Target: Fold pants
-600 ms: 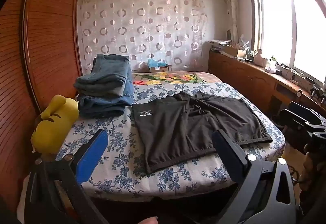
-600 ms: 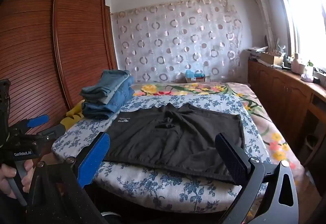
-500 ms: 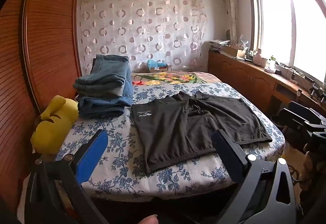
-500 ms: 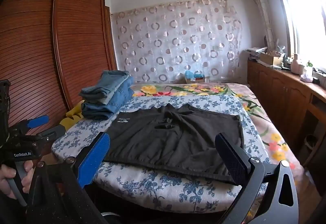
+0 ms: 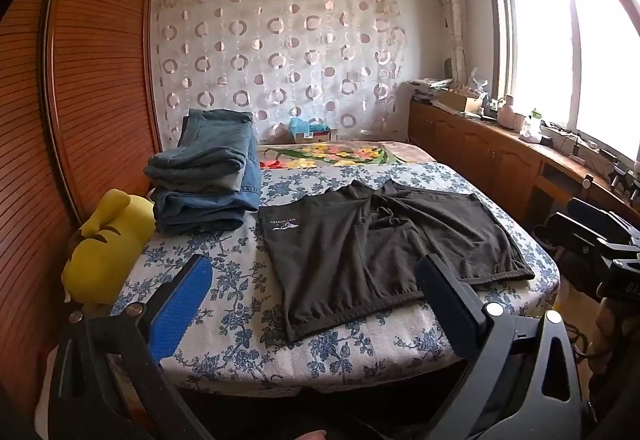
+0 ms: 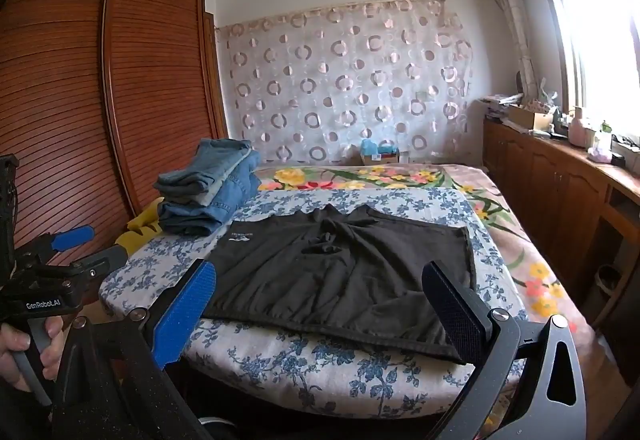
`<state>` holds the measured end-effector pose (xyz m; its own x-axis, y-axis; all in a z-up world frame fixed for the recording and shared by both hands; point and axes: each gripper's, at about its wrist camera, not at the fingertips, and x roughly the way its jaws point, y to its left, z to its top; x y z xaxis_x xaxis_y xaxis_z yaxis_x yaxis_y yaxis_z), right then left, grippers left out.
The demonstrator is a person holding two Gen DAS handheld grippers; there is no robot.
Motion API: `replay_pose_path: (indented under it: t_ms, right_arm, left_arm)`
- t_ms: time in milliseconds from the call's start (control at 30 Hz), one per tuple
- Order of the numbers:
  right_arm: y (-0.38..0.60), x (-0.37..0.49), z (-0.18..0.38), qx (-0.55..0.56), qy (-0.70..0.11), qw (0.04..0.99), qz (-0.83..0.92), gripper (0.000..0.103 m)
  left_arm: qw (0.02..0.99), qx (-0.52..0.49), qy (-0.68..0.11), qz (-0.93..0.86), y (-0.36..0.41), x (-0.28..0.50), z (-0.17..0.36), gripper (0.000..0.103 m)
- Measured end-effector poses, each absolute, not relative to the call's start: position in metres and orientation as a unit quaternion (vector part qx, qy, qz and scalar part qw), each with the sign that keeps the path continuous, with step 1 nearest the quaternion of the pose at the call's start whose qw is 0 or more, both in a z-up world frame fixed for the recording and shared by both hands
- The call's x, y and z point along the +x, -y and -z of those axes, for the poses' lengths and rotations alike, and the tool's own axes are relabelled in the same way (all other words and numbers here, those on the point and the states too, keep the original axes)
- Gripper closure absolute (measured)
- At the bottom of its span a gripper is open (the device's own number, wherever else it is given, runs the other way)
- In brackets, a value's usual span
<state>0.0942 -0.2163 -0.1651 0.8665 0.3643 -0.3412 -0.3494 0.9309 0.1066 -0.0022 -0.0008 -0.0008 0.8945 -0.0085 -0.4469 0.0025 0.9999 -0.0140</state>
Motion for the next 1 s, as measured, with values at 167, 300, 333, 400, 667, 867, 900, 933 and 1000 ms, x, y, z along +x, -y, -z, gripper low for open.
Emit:
replay_pose_path:
  t_ms: [167,300,333,400,667,867,900,933,1000]
  right_arm:
    - [0.2226,0.0978,0.1681,0.024,-0.18,0.966,-0.185,0.0]
    - [0.2232,0.0968,0.1673,0.024,-0.18,0.966,-0.184,0.0]
    - [0.2233,0.0969,0.1672,0.024,-0.18,0.966,-0.184,0.0]
    - [0.2233,0.0971,0.1672,0.024,-0.18,0.966,-0.184,0.0]
    - [0.2242,0.0956,0.1663,0.024,-0.18,0.966,-0.185,0.0]
    - [0.2244,0.0947,0.1664,0.025,-0.179,0.966,-0.184,0.0]
    - [0.2244,0.0947,0.1665,0.024,-0.179,0.966,-0.183,0.0]
    - [0.2245,0.0946,0.1668,0.024,-0.179,0.966,-0.183,0.0]
    - [0.2237,0.0948,0.1673,0.024,-0.179,0.966,-0.183,0.0]
  left_arm:
    - [0.973,-0.007,-0.229,0.001,-0.0042,-0.0019,0.0007,0.0]
    - [0.973,-0.006,-0.229,-0.001,-0.0062,-0.0028,0.0012,0.0]
    - [0.974,-0.006,-0.228,0.0,-0.0085,-0.0015,0.0,0.0]
    - [0.974,-0.005,-0.229,0.0,-0.0069,-0.0016,-0.0003,0.0]
    - [0.974,-0.004,-0.228,0.0,-0.0061,-0.0019,-0.0003,0.0]
    - [0.974,-0.004,-0.228,-0.001,-0.0066,-0.0019,-0.0005,0.0]
    - [0.974,-0.004,-0.228,0.0,-0.006,-0.0018,-0.0005,0.0]
    - [0.974,-0.003,-0.228,0.0,-0.0056,-0.0019,-0.0006,0.0]
    - [0.974,-0.003,-0.228,-0.001,-0.0055,-0.0018,-0.0008,0.0]
